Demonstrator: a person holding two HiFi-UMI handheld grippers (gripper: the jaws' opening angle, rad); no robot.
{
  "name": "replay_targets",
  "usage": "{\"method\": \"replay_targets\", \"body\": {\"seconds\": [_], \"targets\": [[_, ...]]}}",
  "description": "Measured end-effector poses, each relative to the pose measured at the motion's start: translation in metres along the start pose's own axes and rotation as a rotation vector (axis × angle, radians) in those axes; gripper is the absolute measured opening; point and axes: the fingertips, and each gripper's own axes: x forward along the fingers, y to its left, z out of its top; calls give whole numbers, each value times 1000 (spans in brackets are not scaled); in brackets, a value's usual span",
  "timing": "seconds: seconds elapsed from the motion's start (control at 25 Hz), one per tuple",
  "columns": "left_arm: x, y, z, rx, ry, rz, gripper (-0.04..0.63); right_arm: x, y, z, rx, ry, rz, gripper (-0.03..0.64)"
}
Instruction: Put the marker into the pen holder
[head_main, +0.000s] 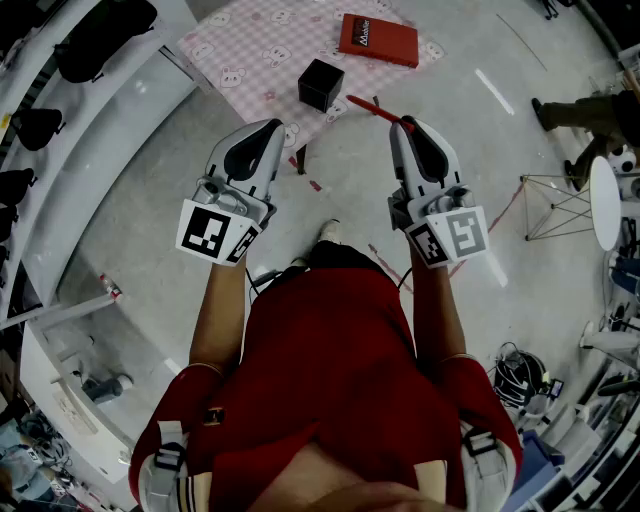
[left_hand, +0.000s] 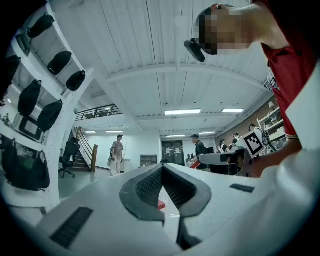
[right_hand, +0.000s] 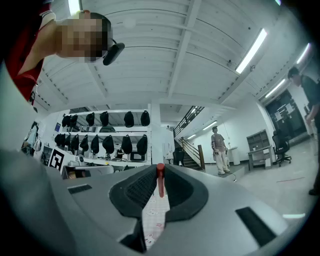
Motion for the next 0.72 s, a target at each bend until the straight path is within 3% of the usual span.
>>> {"method": "replay_targets", "body": {"seconds": [0.36,0.72], "targets": [[-42,5,3,-24,-21,37,6,-2,37,-4,-1,8,7,43],[-15,17,-7,2,-3,71,6,21,2,-19,-10,27,35,43]]}}
